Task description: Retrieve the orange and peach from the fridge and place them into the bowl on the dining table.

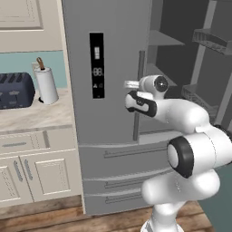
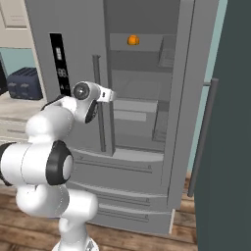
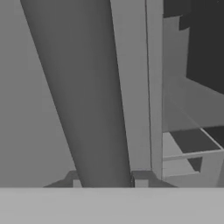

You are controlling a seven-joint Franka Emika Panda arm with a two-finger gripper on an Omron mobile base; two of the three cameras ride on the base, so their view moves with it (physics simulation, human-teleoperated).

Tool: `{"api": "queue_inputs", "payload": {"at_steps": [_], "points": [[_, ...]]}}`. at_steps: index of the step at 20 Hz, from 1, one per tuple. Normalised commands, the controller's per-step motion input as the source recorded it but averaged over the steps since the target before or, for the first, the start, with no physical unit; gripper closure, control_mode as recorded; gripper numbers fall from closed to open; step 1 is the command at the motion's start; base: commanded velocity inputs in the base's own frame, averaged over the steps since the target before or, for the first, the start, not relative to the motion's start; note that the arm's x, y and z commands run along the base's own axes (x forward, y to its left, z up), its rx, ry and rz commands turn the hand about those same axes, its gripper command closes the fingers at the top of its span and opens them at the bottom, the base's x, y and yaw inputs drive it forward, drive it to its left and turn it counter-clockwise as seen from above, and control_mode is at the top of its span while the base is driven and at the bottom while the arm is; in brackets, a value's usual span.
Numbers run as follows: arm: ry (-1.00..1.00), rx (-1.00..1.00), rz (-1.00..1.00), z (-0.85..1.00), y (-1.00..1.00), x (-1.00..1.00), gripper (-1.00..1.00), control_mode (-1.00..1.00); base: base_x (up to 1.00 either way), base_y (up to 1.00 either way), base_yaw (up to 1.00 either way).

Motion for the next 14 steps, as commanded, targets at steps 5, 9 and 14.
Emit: {"api": "queue_inputs", "payload": {"at_steps": [5, 9, 14], "points": [[0.37, -0.04, 0.0, 0.67, 0.56, -1.0, 1.0, -1.0, 0.0, 0.0, 0.0], [0.4, -0.03, 0.0, 0.71, 0.78, -0.94, 1.0, -1.0, 0.0, 0.0, 0.0], [0.35, -0.1, 0.03, 0.71, 0.79, -0.54, 1.0, -1.0, 0.0, 0.0, 0.0]]}}
